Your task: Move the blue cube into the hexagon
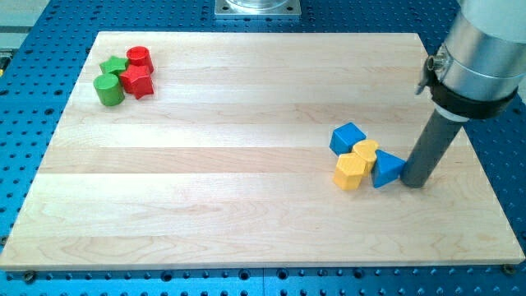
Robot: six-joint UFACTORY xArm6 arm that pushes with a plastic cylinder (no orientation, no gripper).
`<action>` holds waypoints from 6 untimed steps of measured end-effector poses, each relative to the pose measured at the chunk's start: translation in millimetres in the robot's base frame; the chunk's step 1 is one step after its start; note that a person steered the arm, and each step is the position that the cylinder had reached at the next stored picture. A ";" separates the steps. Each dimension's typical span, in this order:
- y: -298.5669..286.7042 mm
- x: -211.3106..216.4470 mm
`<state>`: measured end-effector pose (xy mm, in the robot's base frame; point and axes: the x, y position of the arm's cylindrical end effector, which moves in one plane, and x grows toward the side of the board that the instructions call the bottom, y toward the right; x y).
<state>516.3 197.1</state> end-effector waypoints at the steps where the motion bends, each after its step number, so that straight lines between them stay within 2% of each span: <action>1: -11.0 -1.7; 2: 21.7 -50.4; 3: -7.2 -133.3; 5: -95.8 -78.7; 6: -115.0 -85.8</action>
